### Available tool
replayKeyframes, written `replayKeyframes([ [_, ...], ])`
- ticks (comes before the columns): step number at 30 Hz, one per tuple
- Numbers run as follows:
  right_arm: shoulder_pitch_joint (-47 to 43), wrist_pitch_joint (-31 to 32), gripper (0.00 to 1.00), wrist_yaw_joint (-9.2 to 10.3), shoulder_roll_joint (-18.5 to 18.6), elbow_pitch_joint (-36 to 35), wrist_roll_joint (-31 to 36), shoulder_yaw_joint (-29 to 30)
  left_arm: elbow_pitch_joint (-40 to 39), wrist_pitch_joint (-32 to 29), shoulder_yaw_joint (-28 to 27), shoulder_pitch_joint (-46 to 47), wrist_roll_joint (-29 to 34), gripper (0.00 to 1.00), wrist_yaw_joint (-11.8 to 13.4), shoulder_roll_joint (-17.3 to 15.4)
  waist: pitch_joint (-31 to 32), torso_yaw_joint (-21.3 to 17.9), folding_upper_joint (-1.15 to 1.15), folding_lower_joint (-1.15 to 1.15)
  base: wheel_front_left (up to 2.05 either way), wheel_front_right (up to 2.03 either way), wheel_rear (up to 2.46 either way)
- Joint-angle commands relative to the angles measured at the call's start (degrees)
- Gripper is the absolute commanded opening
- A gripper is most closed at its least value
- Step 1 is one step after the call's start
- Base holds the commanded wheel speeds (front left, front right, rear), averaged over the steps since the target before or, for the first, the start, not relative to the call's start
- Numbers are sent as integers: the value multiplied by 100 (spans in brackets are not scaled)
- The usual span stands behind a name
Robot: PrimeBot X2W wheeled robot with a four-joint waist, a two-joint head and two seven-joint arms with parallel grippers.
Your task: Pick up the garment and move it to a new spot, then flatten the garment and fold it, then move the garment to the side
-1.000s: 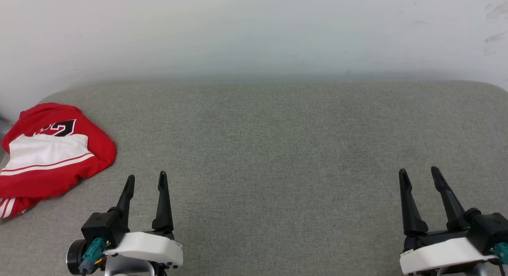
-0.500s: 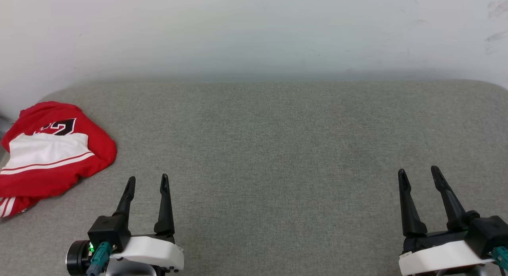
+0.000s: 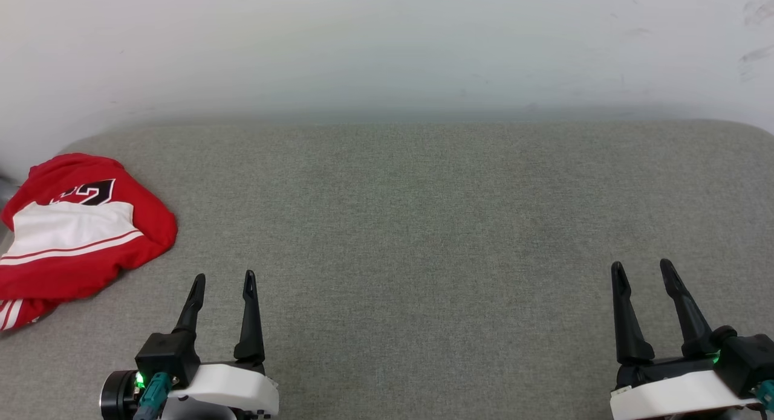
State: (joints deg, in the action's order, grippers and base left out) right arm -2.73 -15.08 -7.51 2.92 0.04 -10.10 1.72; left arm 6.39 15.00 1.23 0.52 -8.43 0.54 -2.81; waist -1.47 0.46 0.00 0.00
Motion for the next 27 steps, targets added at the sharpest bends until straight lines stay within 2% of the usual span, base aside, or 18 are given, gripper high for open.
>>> replayKeyframes([
  [1, -60, -14, 100, 3, -7, 32, -42, 25, 17, 28, -24, -12, -29, 100, -5, -12, -5, 1, 0, 0, 0, 0, 0],
  [17, -58, -14, 100, 3, -7, 80, 16, -1, 98, 22, -57, 36, 11, 100, -47, -13, -17, 47, 0, 0, 0, 0, 0],
  [27, -52, -14, 100, 4, -7, 40, 151, -51, 136, 22, -140, 97, -69, 100, -34, -12, -85, 479, 0, 0, 0, 0, 0],
])
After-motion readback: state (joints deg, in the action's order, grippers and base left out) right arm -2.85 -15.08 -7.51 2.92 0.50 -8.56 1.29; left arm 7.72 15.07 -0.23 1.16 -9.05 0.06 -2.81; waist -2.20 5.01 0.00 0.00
